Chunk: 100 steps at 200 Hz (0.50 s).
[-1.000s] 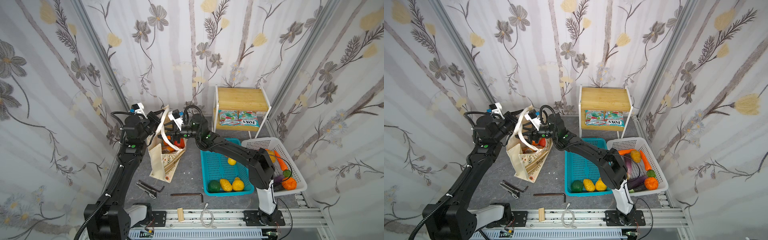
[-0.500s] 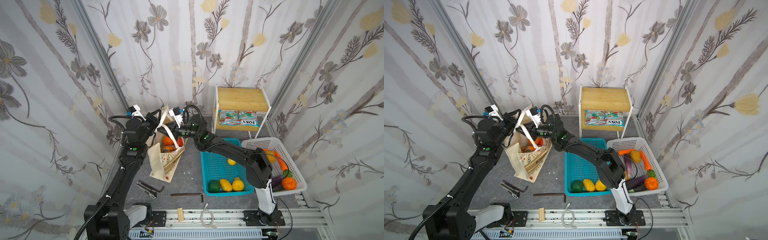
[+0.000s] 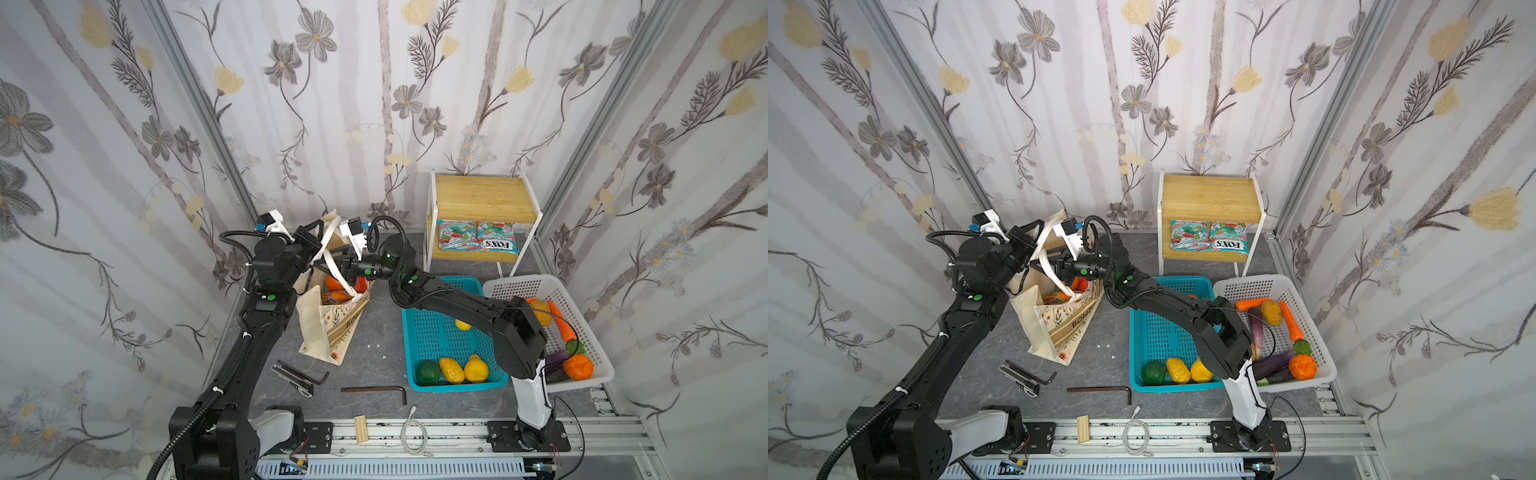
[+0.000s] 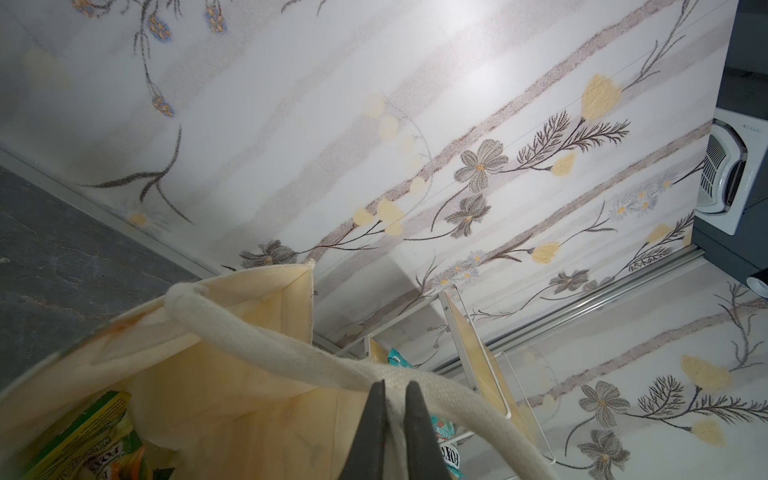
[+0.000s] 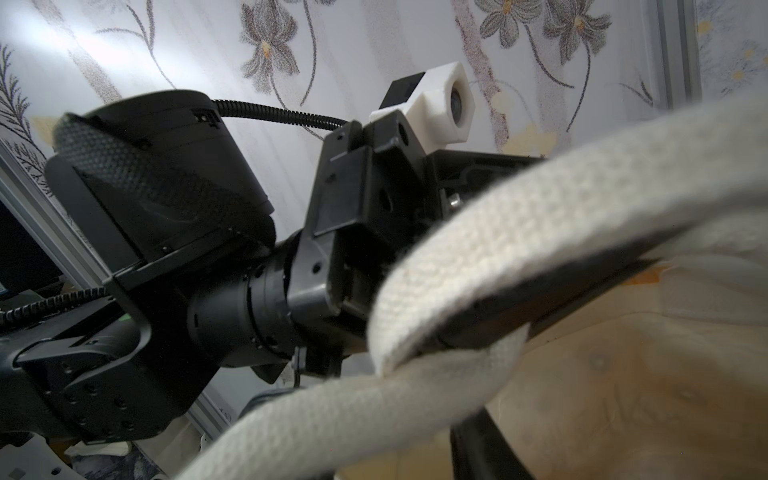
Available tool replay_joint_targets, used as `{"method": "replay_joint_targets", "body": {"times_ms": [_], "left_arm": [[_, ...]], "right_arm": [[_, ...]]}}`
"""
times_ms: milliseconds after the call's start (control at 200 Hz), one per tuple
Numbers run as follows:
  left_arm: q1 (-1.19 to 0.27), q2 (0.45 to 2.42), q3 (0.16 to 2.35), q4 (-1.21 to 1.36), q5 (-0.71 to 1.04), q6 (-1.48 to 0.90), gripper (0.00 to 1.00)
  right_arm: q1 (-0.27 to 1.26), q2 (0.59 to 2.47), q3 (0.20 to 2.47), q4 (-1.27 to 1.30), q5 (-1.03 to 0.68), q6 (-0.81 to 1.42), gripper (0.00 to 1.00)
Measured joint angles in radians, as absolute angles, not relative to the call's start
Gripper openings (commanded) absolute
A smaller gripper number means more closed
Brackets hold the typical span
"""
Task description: Place the food into the grocery bag and tie it
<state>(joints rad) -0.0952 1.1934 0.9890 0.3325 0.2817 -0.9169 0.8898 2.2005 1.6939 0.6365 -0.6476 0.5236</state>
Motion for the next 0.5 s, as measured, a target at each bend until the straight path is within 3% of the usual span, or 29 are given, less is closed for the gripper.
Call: {"method": "replay_joint_targets", "body": {"times_ms": [150, 500], "left_arm": [[-0.096, 1.194, 0.989, 0.341, 0.29, -0.921, 0.0], [-0.067, 1.188, 1.023, 0.288, 0.327, -0.925, 0.0]], "right_arm": [[0.889, 2.203, 1.695, 0.639, -0.625, 0.552, 0.0], [0.878, 2.15, 1.57, 0.728, -0.574, 0.55, 0.0]]}}
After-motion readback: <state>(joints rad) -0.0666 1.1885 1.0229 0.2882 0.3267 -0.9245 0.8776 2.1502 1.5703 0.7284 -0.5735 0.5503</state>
